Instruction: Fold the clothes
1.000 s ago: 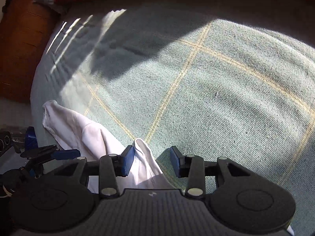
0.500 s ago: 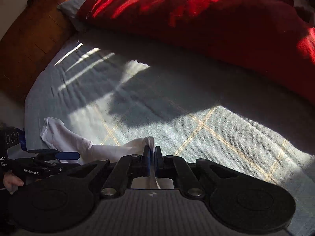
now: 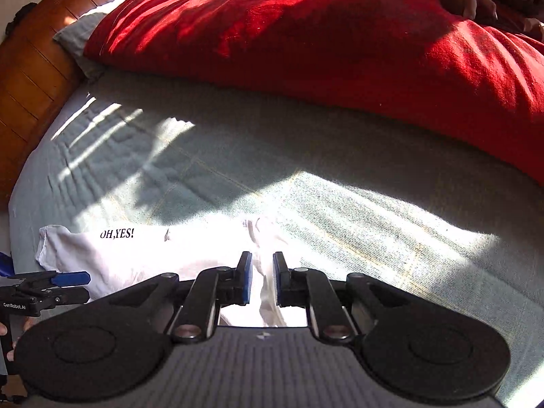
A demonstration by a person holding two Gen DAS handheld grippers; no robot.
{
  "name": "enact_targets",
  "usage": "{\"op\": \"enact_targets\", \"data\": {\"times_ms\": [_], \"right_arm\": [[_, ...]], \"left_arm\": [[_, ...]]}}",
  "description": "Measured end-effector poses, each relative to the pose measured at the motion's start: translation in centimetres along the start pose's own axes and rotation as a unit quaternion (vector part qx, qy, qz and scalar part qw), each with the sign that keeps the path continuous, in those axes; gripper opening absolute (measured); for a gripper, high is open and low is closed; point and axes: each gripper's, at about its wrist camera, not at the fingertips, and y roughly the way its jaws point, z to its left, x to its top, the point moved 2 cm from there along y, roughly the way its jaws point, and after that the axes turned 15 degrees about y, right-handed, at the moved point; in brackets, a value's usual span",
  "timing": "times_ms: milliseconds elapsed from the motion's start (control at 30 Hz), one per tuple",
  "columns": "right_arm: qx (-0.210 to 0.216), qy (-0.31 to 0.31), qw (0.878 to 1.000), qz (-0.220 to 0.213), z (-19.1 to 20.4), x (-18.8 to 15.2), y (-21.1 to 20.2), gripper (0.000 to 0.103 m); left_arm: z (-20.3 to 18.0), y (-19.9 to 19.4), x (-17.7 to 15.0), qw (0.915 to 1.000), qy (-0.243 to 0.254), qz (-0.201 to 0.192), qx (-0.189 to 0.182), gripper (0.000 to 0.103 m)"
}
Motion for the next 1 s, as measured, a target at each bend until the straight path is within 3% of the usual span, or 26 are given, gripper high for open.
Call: {"op": "enact_targets", "data": {"times_ms": [267,433,567,800,933,1000], "right_arm": [[-0.095,0.074,0.993,-0.008,-9.1,-2.9,-3.4,0.014],[-0.102,0.102,0.989,0.02,-12.5,-6.7,-2.1,0.015],[-0.107,0.075,0.991,0.021,-12.2,-8.9,-0.7,0.025],[-0.103,0.048,0.993,0.023,-11.1,-11.6,-0.2,0.029],[-0.108,0.024,0.993,0.032,-9.8,-12.2,-0.5,0.028],[-0.11,0.014,0.993,0.035,-9.2,-12.4,-0.8,0.016]], "left_arm": [[-3.7,1.5,0.8,0.9984,0.052,0.015,-0.015,0.079],[-7.5,3.1,1.3,0.9932,0.103,0.033,-0.043,0.079],[-9.7,3.9,1.4,0.9889,0.128,0.047,-0.059,0.079],[-11.5,4.5,1.3,0.986,0.143,0.058,-0.064,0.079],[-11.7,4.6,0.9,0.986,0.142,0.06,-0.063,0.079],[-11.8,4.6,0.8,0.9861,0.141,0.061,-0.062,0.079]]}}
